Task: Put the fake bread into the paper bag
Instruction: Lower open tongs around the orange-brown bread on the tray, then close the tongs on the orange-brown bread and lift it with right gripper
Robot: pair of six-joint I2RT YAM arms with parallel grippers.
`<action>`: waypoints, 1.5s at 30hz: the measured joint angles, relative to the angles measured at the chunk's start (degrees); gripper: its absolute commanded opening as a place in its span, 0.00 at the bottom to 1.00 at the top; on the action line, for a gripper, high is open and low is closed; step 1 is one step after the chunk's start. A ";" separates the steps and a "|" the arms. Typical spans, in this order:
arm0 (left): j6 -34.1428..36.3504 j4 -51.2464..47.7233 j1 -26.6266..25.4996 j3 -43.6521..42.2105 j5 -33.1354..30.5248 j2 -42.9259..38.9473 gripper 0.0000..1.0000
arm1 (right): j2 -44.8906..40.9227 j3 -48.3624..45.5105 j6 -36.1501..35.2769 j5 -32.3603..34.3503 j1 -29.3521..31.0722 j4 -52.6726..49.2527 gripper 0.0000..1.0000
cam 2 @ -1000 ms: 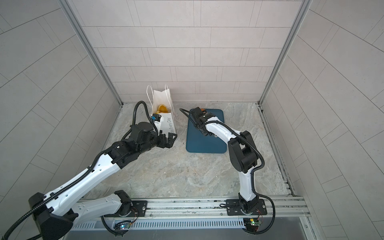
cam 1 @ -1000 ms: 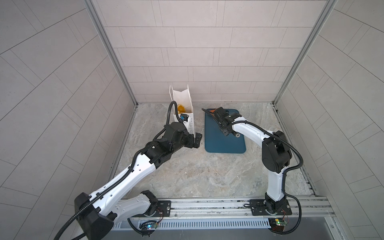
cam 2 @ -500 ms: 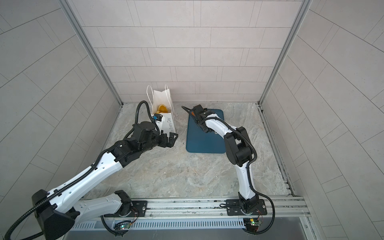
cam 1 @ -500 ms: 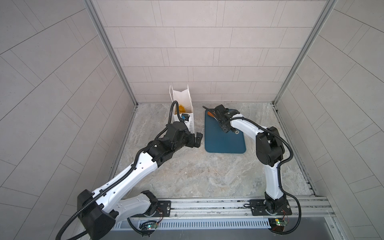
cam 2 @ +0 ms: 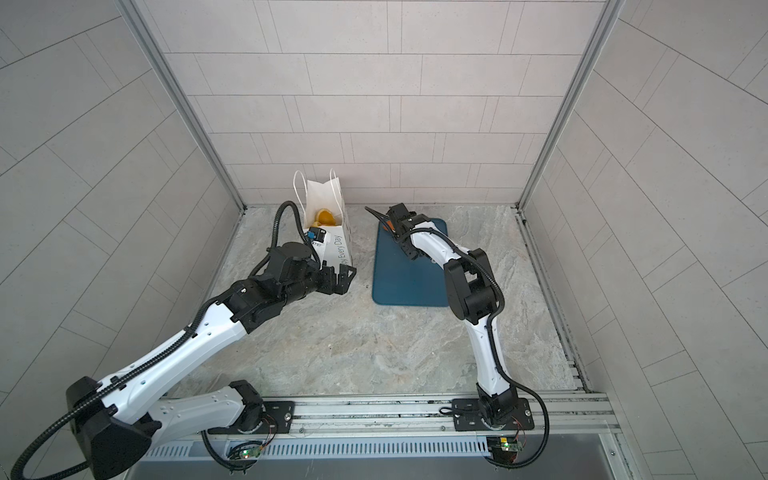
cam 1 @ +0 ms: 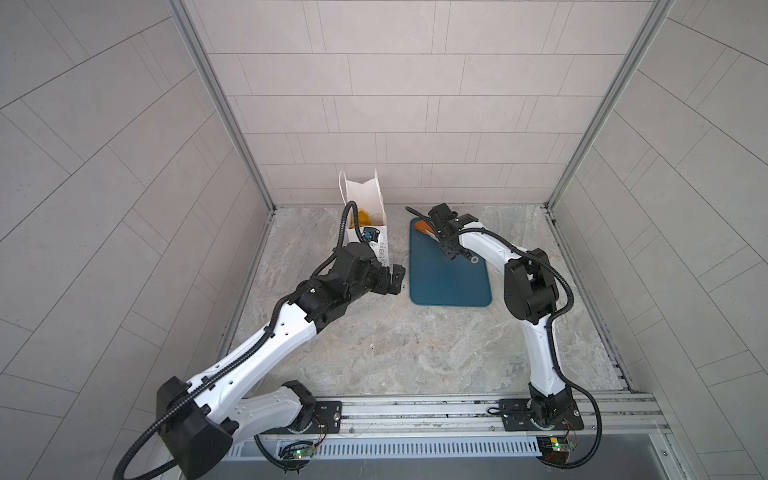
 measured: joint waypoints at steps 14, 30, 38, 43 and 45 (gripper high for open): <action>0.02 -0.04 0.04 0.00 -0.04 -0.02 1.00 | 4.28 5.97 -0.44 -2.86 -0.37 -7.93 0.36; 0.02 -0.07 0.04 0.00 -0.04 -1.22 1.00 | -13.25 -15.89 3.50 -8.13 0.68 -8.83 0.30; -0.02 -0.09 0.04 -0.42 -0.09 -2.34 1.00 | -15.98 -18.03 5.62 -11.13 0.81 -8.68 0.26; -0.15 -0.09 0.04 -0.66 -0.13 -2.89 1.00 | -18.05 -19.08 6.51 -13.07 0.81 -8.59 0.23; -0.17 -0.09 0.04 -0.70 -0.15 -3.06 1.00 | -18.95 -19.54 6.78 -13.81 0.81 -8.59 0.22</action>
